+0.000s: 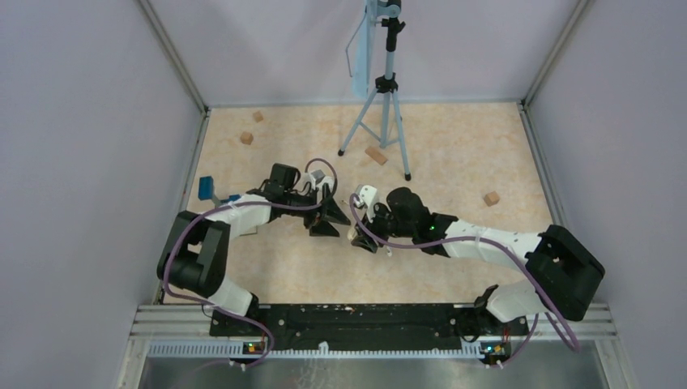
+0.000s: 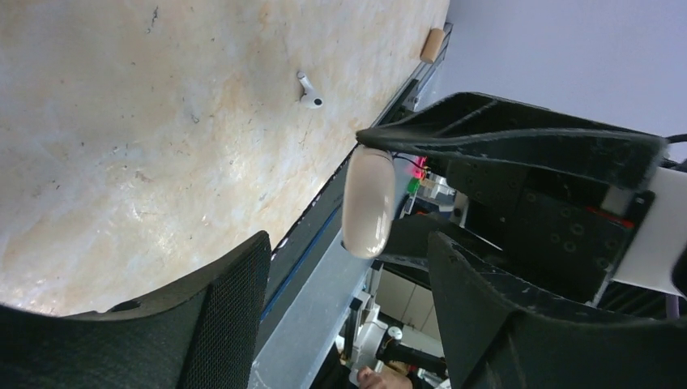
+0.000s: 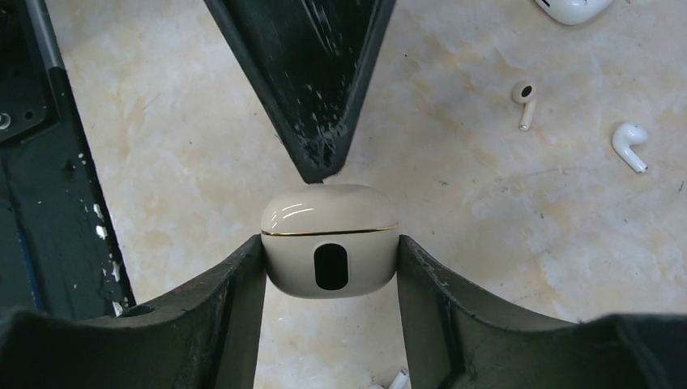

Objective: Insert the wireless bluetooth earbuds into the charging case
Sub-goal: Pass from the right arm to the left

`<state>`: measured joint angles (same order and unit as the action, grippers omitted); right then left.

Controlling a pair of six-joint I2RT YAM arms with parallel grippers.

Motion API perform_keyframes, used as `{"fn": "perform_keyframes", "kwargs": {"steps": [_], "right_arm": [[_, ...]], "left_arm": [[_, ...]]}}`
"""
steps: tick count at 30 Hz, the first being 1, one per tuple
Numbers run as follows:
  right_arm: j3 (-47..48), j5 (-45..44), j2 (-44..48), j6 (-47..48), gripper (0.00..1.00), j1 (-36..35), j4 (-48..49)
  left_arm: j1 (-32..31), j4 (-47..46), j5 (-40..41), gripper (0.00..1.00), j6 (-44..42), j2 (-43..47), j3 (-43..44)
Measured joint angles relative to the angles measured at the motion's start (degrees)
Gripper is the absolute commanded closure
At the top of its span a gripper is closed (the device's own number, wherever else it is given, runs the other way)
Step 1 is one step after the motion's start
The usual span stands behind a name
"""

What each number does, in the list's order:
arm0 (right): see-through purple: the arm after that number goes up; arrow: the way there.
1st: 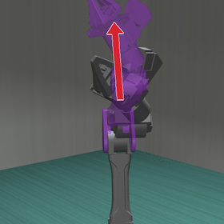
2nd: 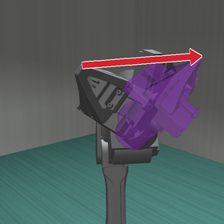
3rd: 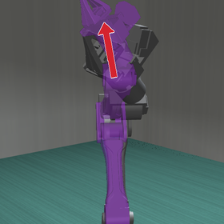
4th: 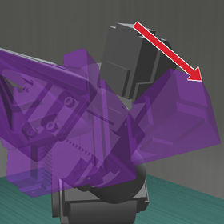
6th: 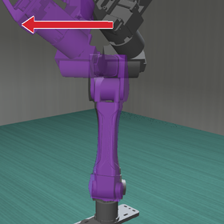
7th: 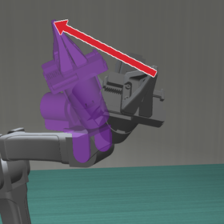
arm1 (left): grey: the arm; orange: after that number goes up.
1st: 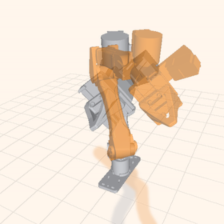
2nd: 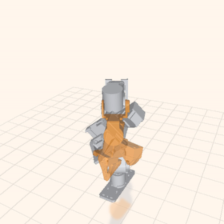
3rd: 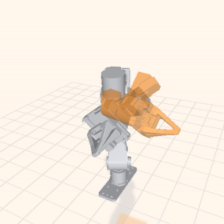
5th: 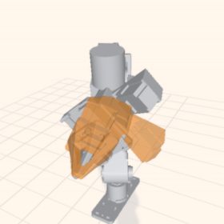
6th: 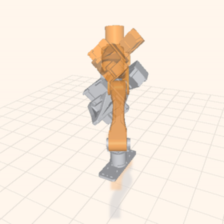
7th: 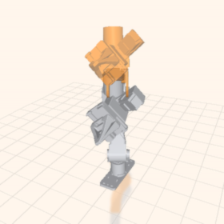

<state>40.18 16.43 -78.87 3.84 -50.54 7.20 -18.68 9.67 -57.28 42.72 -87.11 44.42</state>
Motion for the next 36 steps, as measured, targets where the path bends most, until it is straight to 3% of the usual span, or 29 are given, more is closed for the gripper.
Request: {"fn": "perform_keyframes", "kwargs": {"steps": [18,20,23,25,31,36], "right_arm": [[1.3,3.4,0.5,-0.4,0.5,0.0,0.1],[1.3,3.4,0.5,-0.4,0.5,0.0,0.1],[1.3,3.4,0.5,-0.4,0.5,0.0,0.0],[1.3,3.4,0.5,-0.4,0.5,0.0,0.0],[1.3,3.3,0.5,-0.4,0.5,0.0,-0.2],[1.3,3.1,0.5,-0.3,0.5,0.0,-1.1]], "left_arm": [[-5.9,-10.8,-4.6,0.45,5.1,-7.3,0.9],[-5.9,-11.6,-4.7,0.42,5.6,-7.3,0.9],[-6.0,-12.3,-4.9,0.17,5.8,-7.3,1.0],[-6.0,-11.5,-4.9,0.13,5.3,-7.4,1.4],[-6.0,-4.7,-4.1,0.35,1.0,-8.3,5.0],[-6.0,-2.0,-3.8,0.42,-0.7,-8.3,5.2]]}}
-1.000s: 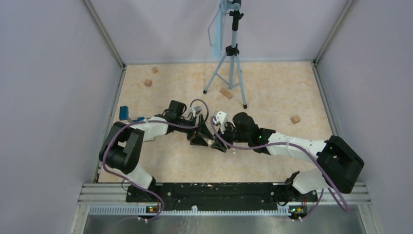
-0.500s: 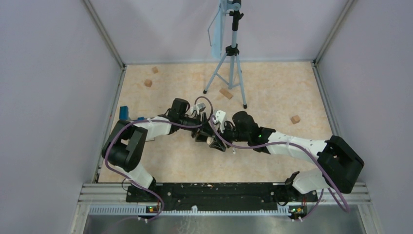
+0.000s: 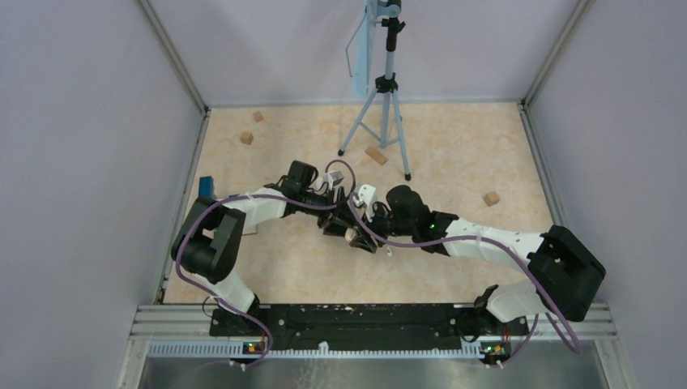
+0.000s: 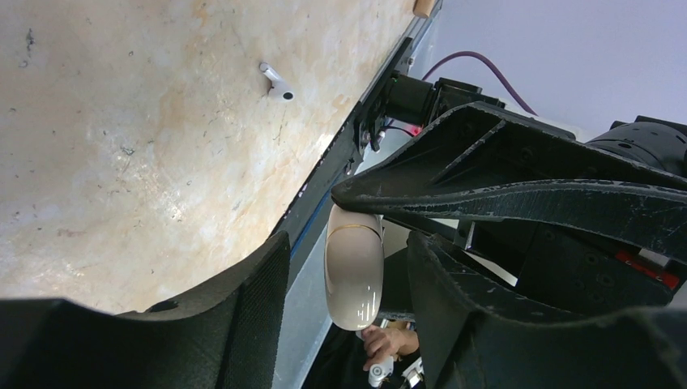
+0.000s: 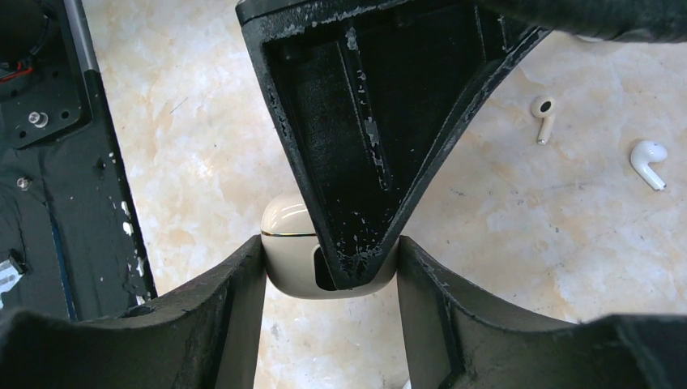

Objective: Insert the wireless bluetooth earbuds into the charging case
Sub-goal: Pass from the right arm to the left

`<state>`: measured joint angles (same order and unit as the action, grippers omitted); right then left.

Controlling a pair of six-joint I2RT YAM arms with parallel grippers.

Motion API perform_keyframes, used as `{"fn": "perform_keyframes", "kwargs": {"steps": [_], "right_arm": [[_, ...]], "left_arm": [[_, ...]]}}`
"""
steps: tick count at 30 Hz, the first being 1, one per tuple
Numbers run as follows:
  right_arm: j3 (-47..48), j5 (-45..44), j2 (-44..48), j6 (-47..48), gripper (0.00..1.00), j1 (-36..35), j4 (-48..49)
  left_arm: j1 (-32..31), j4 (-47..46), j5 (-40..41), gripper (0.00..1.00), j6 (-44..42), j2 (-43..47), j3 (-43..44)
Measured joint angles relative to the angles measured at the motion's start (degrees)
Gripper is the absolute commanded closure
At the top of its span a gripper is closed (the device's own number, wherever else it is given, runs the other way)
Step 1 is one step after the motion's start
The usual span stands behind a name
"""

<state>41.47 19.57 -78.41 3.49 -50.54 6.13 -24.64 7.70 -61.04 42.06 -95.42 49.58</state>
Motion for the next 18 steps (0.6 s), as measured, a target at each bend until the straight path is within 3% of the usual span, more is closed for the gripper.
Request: {"fn": "perform_keyframes", "kwargs": {"steps": [4,14,17,18], "right_arm": [[0.0,0.0,0.0,0.4,0.5,0.0,-0.4],[0.0,0.0,0.0,1.0,0.49,0.0,-1.5],[0.0,-0.3,-0.1,0.9,0.4,0.0,-1.5],[0.0,-0.3,-0.1,0.8,0.33,-0.1,-1.5]], "left_arm": [[0.0,0.5,0.1,0.5,-0.1,0.0,0.0],[-0.1,0.5,0.2,0.81,-0.2,0.0,0.0],[-0.1,0.5,0.2,0.93,-0.2,0.0,0.0],[-0.1,0.4,0.3,0.95,-0.1,0.0,0.0]]}}
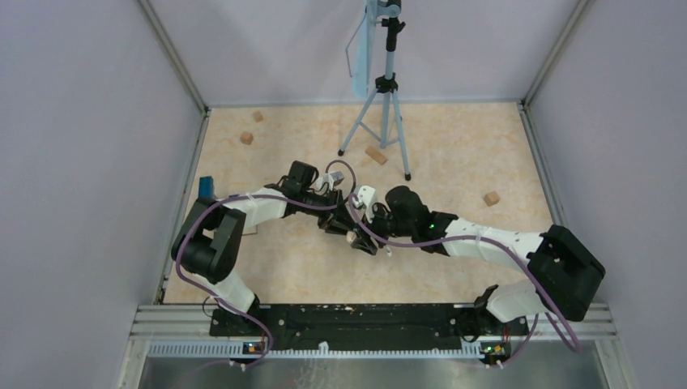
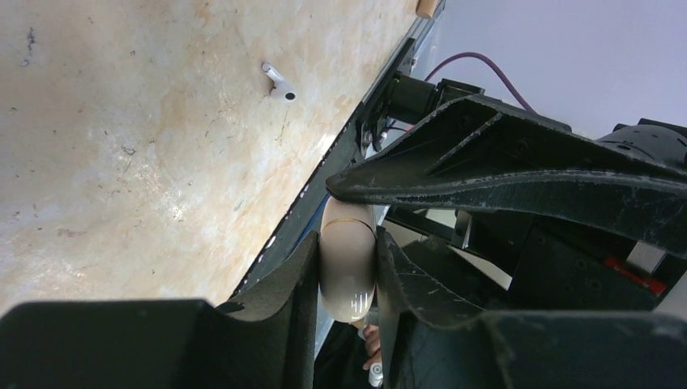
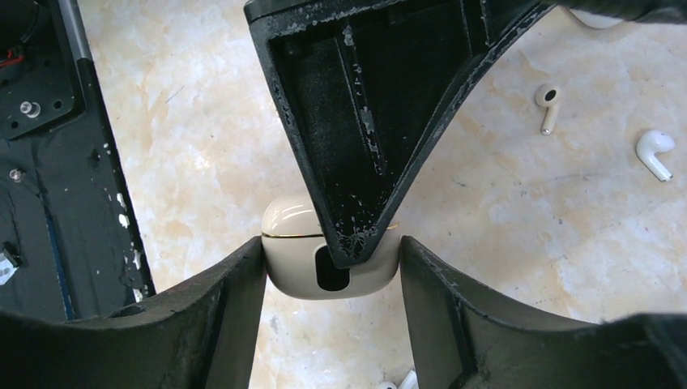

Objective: Insert the wireless bluetooth earbuds into the charging case
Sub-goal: Pass from the right arm to the left, then open the charging case.

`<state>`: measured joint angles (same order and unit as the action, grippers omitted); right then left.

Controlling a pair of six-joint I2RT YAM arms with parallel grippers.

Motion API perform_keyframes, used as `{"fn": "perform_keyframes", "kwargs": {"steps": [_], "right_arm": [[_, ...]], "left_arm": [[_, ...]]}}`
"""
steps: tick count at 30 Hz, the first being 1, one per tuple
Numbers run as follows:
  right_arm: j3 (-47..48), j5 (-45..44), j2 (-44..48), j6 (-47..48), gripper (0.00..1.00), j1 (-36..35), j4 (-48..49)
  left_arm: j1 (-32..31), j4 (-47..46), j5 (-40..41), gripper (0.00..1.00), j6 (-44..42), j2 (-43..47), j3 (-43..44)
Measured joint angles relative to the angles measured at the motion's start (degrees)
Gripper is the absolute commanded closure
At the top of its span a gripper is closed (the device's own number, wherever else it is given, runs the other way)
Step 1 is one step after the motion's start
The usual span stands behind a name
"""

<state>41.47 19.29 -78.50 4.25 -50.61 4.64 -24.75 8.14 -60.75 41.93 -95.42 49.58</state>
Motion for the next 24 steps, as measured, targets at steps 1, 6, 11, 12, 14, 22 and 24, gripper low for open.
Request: {"fn": "perform_keyframes", "kwargs": {"steps": [1,6,11,12,14,22,24], "right_arm": [[0.0,-0.1,-0.1,-0.2,0.21,0.0,0.0],[1.0,-2.0,-0.7,-1.7,0.09,0.0,-1.8],[1.0,-4.9,0.5,-4.6,0.08,0.0,-3.7],[1.0,-5.7,1.4,-5.2,0.08,0.0,-4.5],[1.0,-7.8,4.4,-7.1,0.08,0.2,-6.3],[-8.9,-4.9,23.6,-28.4,0.07,12.8,4.0],[-12.3,-4.1,25.0,-34.8,0.08,14.3,7.2]], "left_arm": [[0.0,0.0,0.1,0.97,0.1,0.0,0.0],[0.0,0.0,0.2,1.0,0.4,0.0,0.0],[0.0,0.0,0.2,1.0,0.6,0.0,0.0],[0.0,0.0,0.2,1.0,0.6,0.0,0.0],[0.2,0.0,0.2,1.0,0.9,0.0,0.0],[0.4,-3.5,-0.3,1.0,4.5,0.1,0.5],[0.5,-5.0,-0.2,1.0,5.2,0.5,0.6]]}}
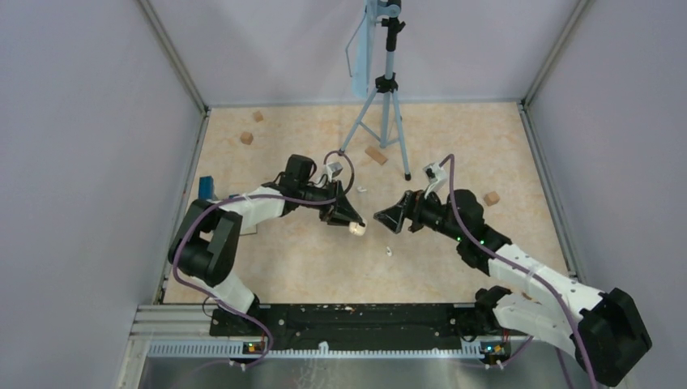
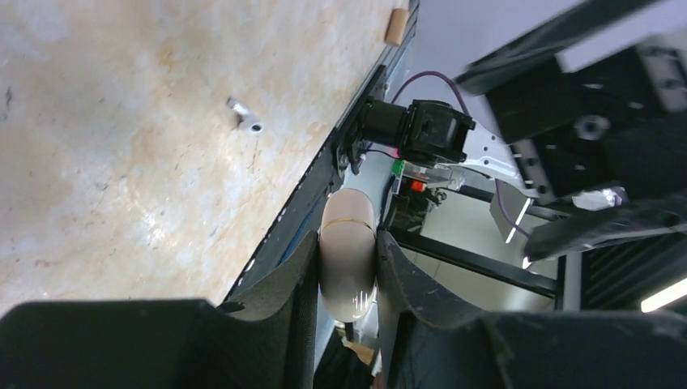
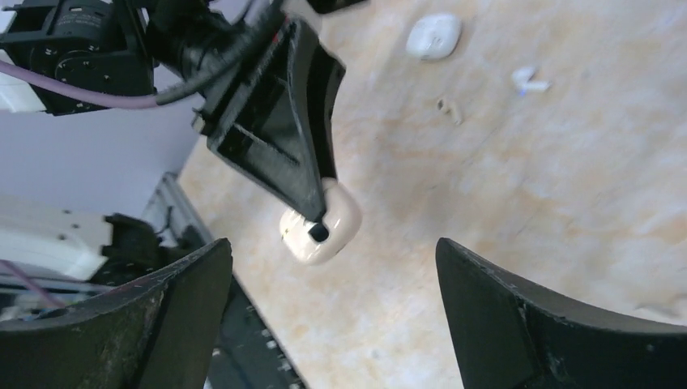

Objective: Insert the wireless bluetooth earbuds into the charging case
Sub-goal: Open the charging case.

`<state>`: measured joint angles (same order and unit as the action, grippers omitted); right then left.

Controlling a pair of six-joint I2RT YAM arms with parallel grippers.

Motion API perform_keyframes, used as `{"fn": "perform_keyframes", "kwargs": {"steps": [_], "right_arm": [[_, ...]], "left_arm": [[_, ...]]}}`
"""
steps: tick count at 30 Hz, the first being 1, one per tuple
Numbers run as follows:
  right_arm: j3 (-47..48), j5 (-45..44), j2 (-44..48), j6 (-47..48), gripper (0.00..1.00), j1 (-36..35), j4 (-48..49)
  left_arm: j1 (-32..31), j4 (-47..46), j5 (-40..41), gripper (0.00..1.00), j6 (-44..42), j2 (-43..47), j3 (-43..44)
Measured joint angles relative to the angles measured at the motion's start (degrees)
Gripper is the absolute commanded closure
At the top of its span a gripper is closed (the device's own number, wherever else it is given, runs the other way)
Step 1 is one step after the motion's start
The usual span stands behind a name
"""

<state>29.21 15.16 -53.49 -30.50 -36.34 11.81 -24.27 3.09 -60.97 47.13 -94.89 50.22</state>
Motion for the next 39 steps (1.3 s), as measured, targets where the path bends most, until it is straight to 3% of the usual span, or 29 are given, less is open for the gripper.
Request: {"fn": "perform_keyframes", "kwargs": {"steps": [5,15,23,39], "right_arm": [[-3.7,5.5,-3.8,-15.2,0.17,0.8,7.1],[-12.0,10.5,-12.8,-36.9,0.33,1.0,37.9],[-11.8,12.9,-17.6,-41.8,0.38,1.0,49.7],[-9.9,14.5,-31.5,-49.1,0.74,1.0,67.0]], "left_arm": [[0.2,-6.8,0.8,1.0,3.7,5.3,-0.2],[0.6,-27.6,-0.6,1.0,16.7,9.9,-5.5],[0.6,-31.9,-1.3,1.0,20.9,9.9,-6.2],[0.6,-34.5,-2.7,1.0,23.5,9.9,-6.7]]}}
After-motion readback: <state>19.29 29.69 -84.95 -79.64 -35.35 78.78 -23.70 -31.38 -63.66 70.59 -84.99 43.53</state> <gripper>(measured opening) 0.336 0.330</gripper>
